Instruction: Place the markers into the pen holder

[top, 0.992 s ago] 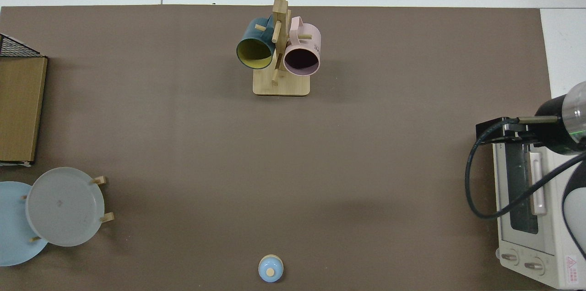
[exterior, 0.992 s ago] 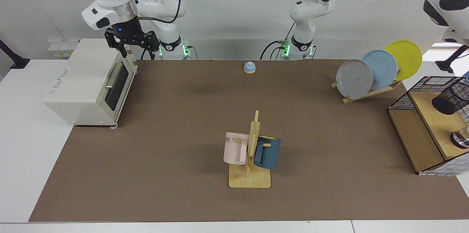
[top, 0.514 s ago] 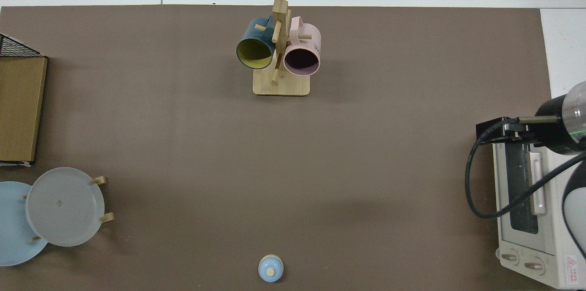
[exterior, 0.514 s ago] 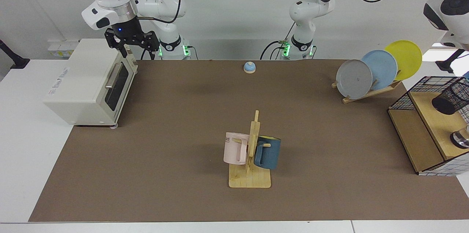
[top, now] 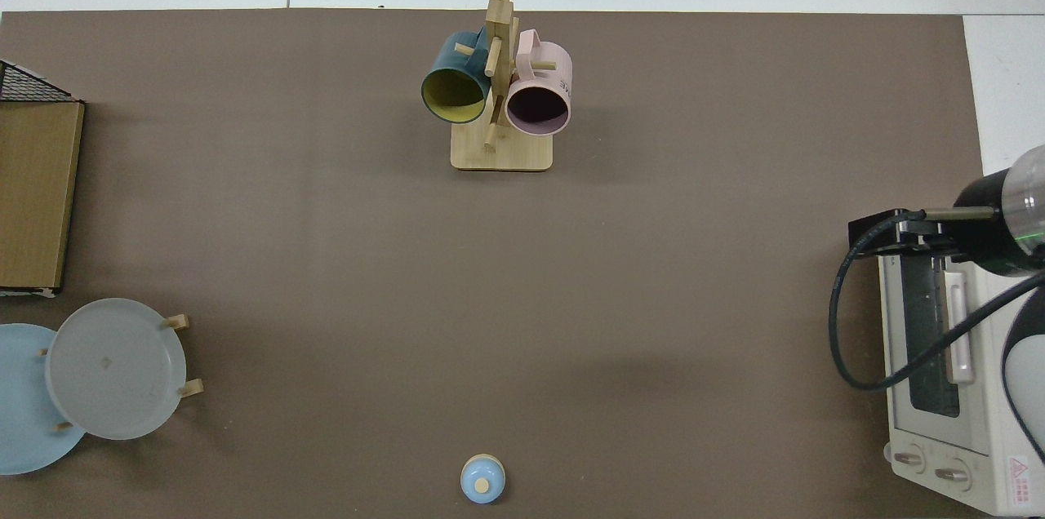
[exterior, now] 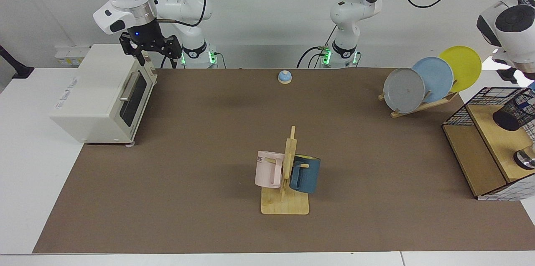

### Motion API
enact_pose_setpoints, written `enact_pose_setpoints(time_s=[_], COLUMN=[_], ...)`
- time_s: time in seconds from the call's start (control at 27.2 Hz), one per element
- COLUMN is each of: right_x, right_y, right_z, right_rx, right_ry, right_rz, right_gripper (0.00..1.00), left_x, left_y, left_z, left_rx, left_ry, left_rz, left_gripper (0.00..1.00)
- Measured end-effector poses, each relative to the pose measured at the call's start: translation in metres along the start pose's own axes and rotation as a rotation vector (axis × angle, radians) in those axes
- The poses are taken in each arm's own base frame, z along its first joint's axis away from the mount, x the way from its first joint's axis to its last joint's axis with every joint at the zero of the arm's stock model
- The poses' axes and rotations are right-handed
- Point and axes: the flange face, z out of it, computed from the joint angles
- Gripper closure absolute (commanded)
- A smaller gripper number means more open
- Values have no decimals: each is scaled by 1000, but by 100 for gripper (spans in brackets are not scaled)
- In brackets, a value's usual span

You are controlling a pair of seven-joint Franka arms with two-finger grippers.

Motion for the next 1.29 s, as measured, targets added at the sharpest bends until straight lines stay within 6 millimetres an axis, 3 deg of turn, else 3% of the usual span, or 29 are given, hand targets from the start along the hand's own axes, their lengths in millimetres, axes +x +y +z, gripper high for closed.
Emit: enact_pose_setpoints(time_s=[0.48,0.81,0.99,1.18,1.29], right_x=[0,0,0,0,0], right_y=[0,0,0,0,0], right_z=[0,0,0,0,0], right_rx=[0,0,0,0,0], right_ry=[0,0,0,0,0], right_rz=[0,0,0,0,0], right_gripper=[0,0,0,0,0], left_x=[22,24,25,26,26], left_y=[8,11,12,12,12], left_z=[24,29,30,31,31], left_rx=[0,1,0,0,1], left_ry=[88,97,104,112,112], left_rz=[-18,-24,-27,-33,-34], left_gripper=[100,100,81,50,47])
